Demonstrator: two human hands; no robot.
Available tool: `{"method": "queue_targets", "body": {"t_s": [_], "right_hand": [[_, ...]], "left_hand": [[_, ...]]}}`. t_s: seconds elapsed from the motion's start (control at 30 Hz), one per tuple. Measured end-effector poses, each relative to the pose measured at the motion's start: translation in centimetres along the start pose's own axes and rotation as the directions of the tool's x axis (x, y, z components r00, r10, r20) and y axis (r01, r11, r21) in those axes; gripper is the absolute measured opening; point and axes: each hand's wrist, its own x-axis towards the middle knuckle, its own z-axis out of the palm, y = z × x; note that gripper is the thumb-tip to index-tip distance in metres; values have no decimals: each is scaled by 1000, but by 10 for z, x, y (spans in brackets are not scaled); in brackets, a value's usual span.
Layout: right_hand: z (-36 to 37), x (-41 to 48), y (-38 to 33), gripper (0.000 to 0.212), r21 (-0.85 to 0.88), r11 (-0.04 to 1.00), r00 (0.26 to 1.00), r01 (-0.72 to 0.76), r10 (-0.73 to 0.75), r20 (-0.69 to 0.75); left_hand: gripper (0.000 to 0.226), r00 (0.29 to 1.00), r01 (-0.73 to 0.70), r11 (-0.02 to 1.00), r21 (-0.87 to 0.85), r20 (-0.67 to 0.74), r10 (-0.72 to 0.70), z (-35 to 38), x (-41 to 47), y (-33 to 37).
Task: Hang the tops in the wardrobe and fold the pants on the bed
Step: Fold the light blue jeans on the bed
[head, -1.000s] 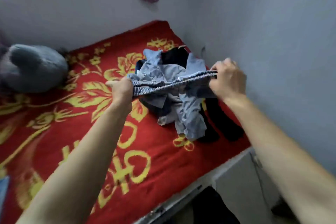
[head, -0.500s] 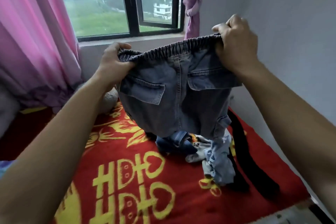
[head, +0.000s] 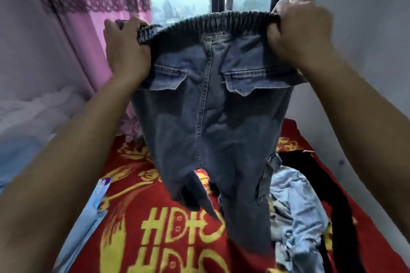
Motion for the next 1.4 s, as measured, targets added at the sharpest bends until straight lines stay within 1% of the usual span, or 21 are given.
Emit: {"method": "queue_targets", "body": {"t_s": [0.07,0.13,0.2,0.3,0.33,0.4,0.5,0.6,0.67,0.73,0.8,0.87,0.97,1.07,1.13,1.17,1.2,1.23,1.27,1.33,1.4], "right_hand": [[18,-14,-4,35,31,999,987,21,-26,160],[49,-43,-11,35,63,997,930,54,-73,360],[80,-86,-26,32,115,992,824,43,-100,557],[119,-163,-53,29,219,975,603,-29,-157,782],[129,-191,-61,27,240,970,517,-38,-186,835],[143,-245,-73,20,277,960,327,-47,-247,912],[155,-309,-79,14,327,942,89,-70,-321,943],[162,-357,-78,13,331,941,-99,-75,-337,936],[166,-383,-80,12,321,945,-269,-71,-328,906],[167,-402,-85,13,274,954,-439,-121,-299,847],[167,-413,-90,10,196,963,-568,-185,-267,778],[166,-418,-95,10,129,967,-641,-219,-243,728],[170,-411,-104,11,42,955,-672,-293,-237,701],[186,-388,-112,15,80,949,-668,-304,-272,692],[200,-361,-117,20,159,956,-635,-249,-284,718],[209,-345,-120,22,189,957,-590,-218,-284,756],[217,-326,-122,22,201,960,-531,-193,-275,801],[225,-305,-124,22,207,965,-450,-161,-258,855],[232,-281,-125,21,218,969,-343,-117,-245,907],[242,-227,-123,19,256,966,-75,-38,-258,963],[247,-170,-122,17,272,956,188,-112,-249,950]], "left_hand": [[44,986,-37,994,104,166,19,2,-6,-18],[36,944,-29,977,212,326,-43,10,-22,-39],[32,894,-42,914,403,423,-146,24,-55,-58],[29,776,-285,684,672,580,-247,50,-126,-85],[28,705,-356,643,677,647,-291,55,-151,-95],[27,496,-392,696,602,775,-391,62,-202,-121],[22,79,-355,833,424,901,-425,61,-271,-152],[14,-219,-203,918,341,898,-382,56,-328,-170],[39,-346,-71,940,333,876,-337,55,-362,-178],[45,-431,-63,937,343,838,-336,55,-387,-185],[33,-522,-121,939,323,784,-337,59,-405,-191],[21,-564,-133,948,290,765,-312,62,-411,-195],[9,-566,-146,948,282,762,-314,68,-402,-206],[4,-534,-227,926,302,756,-378,75,-387,-221],[14,-488,-296,899,323,758,-433,81,-369,-229],[18,-447,-295,888,353,770,-455,84,-356,-232],[18,-376,-264,877,401,795,-477,88,-340,-235],[14,-270,-211,865,456,823,-500,93,-320,-237],[10,-125,-150,856,495,849,-513,98,-297,-238],[21,195,-45,854,518,843,-501,107,-249,-241],[33,480,40,864,502,749,-457,112,-195,-242]]}}
